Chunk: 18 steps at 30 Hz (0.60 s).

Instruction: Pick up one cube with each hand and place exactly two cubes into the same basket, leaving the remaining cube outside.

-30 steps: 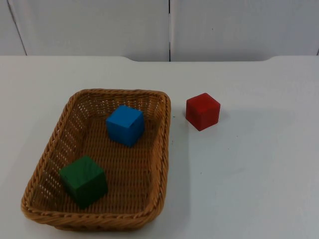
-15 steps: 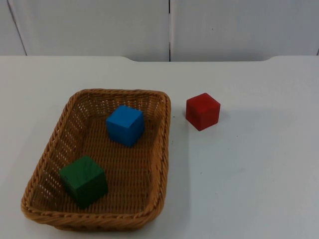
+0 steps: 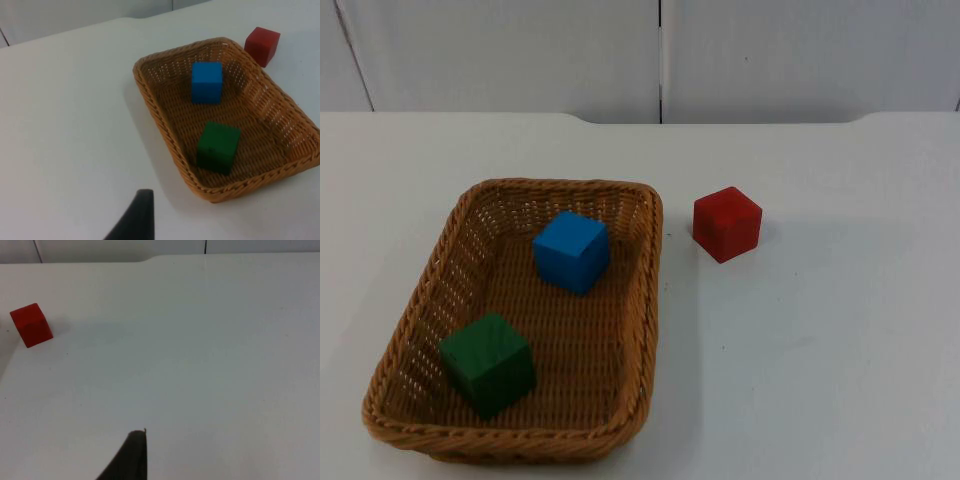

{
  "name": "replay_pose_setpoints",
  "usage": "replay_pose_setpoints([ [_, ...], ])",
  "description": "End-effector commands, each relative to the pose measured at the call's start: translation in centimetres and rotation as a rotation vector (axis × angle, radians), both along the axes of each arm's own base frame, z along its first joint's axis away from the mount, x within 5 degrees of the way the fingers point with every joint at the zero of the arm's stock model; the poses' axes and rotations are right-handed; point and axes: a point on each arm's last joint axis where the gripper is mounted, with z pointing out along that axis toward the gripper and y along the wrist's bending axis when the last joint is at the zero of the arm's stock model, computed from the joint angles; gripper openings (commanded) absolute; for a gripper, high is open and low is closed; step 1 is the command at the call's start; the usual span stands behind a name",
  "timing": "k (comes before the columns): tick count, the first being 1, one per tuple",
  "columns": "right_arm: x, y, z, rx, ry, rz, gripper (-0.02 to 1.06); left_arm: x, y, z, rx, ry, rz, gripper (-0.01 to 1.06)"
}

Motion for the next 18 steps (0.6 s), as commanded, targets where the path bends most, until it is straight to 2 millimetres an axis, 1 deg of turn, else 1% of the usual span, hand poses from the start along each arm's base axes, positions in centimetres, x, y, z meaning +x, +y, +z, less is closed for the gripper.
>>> replay_pose_setpoints([
  [1,-0.03,-0.03,0.02,-0.010,-0.008,-0.003,1.05,0.01,0.06,-0.11,0.004,-0.004,0.008,1.05],
  [8,-0.03,-0.03,0.02,-0.010,-0.008,-0.003,1.05,-0.01,0.08,-0.11,0.008,-0.006,0.065,1.05],
  [18,-0.03,-0.03,0.02,-0.010,-0.008,-0.003,1.05,-0.12,0.04,-0.11,0.011,-0.006,0.265,1.05],
])
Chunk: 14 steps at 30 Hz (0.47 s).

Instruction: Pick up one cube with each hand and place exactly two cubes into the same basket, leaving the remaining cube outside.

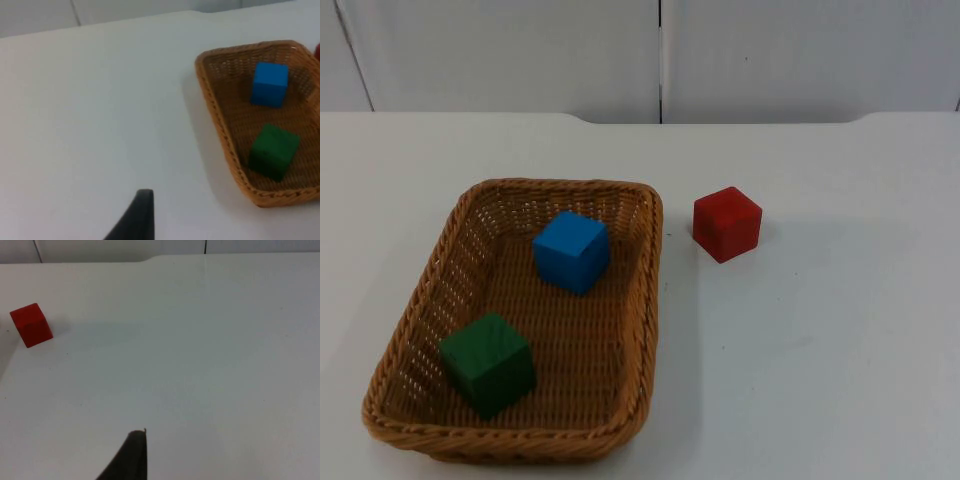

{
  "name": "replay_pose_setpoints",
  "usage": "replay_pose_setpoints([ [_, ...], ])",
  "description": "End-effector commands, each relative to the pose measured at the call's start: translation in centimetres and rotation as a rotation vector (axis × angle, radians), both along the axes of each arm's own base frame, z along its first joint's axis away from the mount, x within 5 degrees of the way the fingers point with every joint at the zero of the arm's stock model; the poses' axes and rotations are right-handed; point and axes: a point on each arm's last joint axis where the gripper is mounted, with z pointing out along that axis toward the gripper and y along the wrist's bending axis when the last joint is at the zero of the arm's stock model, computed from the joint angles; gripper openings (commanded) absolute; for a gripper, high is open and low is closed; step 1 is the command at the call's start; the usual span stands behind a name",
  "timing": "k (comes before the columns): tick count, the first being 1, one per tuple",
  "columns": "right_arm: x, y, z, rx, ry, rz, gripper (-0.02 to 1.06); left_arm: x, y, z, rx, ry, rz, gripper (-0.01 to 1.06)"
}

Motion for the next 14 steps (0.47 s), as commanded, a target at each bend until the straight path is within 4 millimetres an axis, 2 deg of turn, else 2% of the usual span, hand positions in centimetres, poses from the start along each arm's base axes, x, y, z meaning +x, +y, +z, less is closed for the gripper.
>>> replay_pose_setpoints([
  [1,-0.03,-0.03,0.02,-0.010,-0.008,-0.003,1.05,-0.02,0.04,-0.11,0.004,-0.003,0.034,1.05],
  [14,-0.03,-0.03,0.02,-0.010,-0.008,-0.003,1.05,-0.12,-0.01,-0.11,0.007,-0.003,0.206,1.05],
])
